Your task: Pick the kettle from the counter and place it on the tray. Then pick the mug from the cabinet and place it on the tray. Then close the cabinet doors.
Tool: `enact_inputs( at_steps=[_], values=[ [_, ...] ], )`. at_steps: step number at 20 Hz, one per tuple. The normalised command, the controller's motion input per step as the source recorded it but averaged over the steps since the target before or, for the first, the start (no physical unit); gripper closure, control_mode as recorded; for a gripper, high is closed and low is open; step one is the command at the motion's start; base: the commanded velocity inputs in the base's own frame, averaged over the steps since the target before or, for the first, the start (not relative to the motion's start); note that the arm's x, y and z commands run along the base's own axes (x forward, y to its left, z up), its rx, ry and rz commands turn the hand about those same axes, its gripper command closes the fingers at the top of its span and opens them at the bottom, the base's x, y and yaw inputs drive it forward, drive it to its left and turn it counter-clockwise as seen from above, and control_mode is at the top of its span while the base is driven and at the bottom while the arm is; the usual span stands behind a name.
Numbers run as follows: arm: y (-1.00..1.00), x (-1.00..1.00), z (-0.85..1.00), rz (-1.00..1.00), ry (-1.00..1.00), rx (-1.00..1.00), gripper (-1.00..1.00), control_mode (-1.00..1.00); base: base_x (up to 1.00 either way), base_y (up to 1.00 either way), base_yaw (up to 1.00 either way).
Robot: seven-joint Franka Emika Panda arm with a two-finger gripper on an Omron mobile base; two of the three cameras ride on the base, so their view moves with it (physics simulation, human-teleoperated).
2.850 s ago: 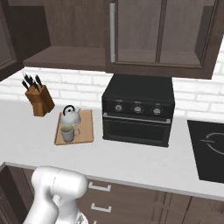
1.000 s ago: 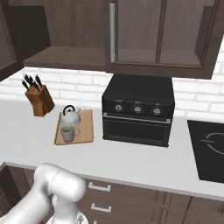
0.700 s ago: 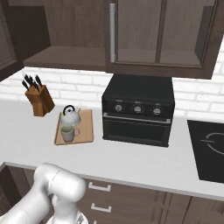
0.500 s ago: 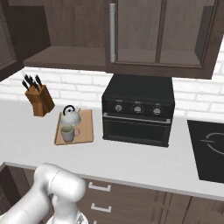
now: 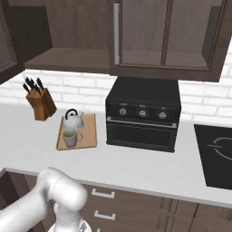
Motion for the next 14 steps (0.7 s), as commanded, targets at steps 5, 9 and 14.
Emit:
enact_inputs(
  at_steps=[5,9,14],
  values=[
    [-0.89,0.07,0.39,-0.36,-0.05,0.0,1.0,-1.0,0.0,0.0,0.0],
    [-0.95,0.0,0.48,-0.12,-0.23,0.0,1.0,-1.0,0.0,0.0,0.0],
    [-0.99,0.0,0.41,-0.03,-0.16,0.0,1.0,-1.0,0.0,0.0,0.0]
  ],
)
